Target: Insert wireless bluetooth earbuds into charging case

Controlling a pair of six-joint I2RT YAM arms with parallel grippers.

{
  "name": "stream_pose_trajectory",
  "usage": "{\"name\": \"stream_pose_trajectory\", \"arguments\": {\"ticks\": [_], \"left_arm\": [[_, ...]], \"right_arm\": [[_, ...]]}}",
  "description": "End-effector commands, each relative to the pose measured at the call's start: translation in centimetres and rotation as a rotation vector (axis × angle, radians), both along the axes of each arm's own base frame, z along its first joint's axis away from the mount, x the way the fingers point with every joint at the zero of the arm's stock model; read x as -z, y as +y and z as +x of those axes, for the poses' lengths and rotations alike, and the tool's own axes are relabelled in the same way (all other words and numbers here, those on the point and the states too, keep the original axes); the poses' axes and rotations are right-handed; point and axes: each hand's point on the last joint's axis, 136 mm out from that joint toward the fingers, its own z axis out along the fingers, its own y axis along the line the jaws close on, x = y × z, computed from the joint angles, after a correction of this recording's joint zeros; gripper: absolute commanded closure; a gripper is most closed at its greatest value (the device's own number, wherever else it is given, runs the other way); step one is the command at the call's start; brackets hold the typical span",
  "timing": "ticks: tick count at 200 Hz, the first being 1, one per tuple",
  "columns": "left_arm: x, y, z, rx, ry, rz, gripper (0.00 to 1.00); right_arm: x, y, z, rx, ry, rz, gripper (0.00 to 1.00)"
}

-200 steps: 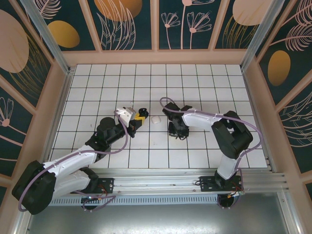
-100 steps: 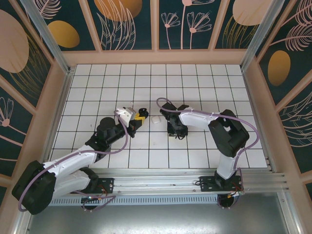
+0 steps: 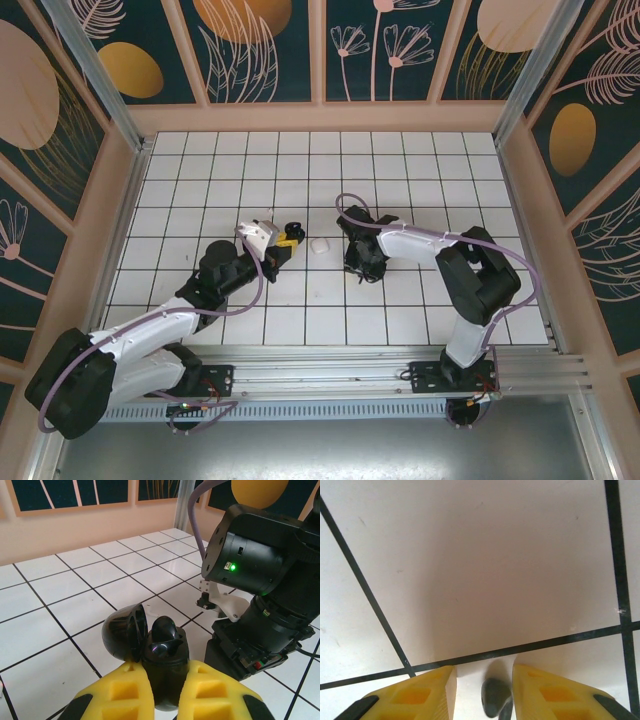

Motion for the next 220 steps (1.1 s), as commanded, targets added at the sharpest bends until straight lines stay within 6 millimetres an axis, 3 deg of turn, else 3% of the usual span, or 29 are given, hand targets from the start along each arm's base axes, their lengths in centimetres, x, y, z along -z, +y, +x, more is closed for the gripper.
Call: {"name": "stream_pose_trajectory", "arguments": {"ticks": [1, 35, 78, 139, 184, 220], "left_arm": [[-0.8, -0.2, -0.1, 0.018, -0.041, -0.019, 1.0], [-0.8, -0.4, 0.0, 0.021, -0.041, -0.02, 1.0], [-0.6, -0.5, 0.1, 0.022, -0.039, -0.018, 1.0], [-0.5, -0.6, 0.1, 0.026, -0.037, -0.016, 1.0], [-0.7, -0.6, 0.2, 0.027, -0.043, -0.025, 1.0], [-1.3, -0.8, 0.0, 0.043, -0.061, -0.04, 1.0]], "right_arm": [[-0.3, -0.6, -0.1, 0.038, -0.008, -0.007, 0.65], [-0.1, -0.8, -0.8, 0.028, 0.005, -0.013, 0.67], [0.1, -0.9, -1.5, 0.0, 0.029, -0.043, 0.76], [-1.2, -1.0, -0.7, -0.04, -0.008, -0.114, 0.87], [-4.4, -0.8, 0.6, -0.072, -0.093, -0.183, 0.89], [-9.6, 0.6, 2.3, -0.108, -0.249, -0.218, 0.89]]}}
